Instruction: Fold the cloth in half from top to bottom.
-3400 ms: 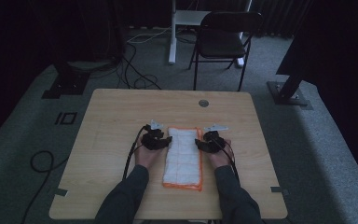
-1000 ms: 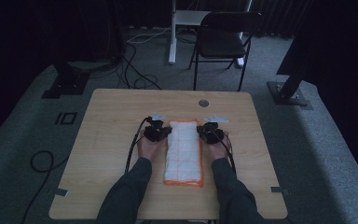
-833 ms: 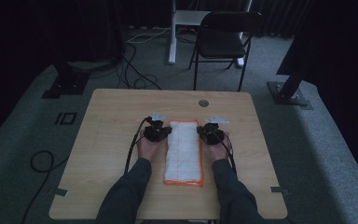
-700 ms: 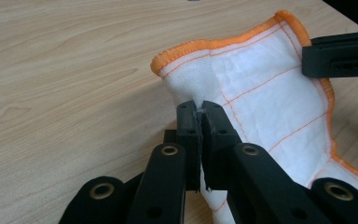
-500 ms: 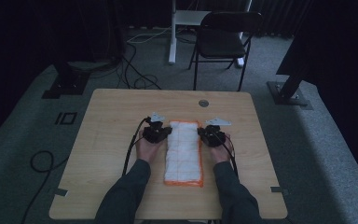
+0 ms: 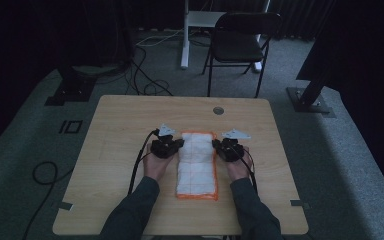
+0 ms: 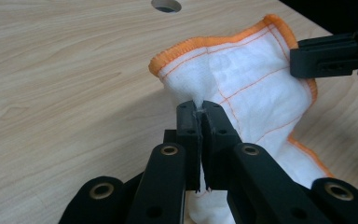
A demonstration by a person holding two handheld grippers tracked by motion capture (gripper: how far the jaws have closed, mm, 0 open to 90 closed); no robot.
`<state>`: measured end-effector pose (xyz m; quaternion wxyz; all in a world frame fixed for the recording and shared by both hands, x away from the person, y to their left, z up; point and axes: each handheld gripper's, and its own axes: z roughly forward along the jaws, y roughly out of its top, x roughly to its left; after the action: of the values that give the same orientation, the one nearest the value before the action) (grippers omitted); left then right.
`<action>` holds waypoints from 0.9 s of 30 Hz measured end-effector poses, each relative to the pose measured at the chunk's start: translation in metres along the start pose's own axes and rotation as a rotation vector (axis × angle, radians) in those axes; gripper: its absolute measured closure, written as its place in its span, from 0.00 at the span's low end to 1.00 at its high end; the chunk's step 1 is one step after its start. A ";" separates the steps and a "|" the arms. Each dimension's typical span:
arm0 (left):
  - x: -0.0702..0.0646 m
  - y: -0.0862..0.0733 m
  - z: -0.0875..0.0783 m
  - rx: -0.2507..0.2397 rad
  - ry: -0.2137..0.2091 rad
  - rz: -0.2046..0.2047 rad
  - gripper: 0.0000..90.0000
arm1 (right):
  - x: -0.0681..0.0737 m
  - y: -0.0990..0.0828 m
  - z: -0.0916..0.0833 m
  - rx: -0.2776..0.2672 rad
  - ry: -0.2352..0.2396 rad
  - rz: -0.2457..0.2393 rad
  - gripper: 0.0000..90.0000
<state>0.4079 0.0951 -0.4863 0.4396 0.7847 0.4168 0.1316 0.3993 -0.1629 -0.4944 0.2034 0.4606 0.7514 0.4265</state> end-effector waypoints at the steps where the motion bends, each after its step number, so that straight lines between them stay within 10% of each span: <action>1: 0.000 0.000 -0.001 0.000 -0.001 0.000 0.97 | 0.000 0.000 0.000 0.000 0.000 0.000 0.94; 27: -0.021 -0.022 -0.030 0.004 -0.037 0.017 0.97 | 0.016 -0.015 -0.029 0.023 0.056 -0.046 0.94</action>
<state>0.3660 0.1025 -0.4835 0.4444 0.7914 0.4022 0.1202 0.3634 -0.1654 -0.4899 0.1866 0.4333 0.7721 0.4257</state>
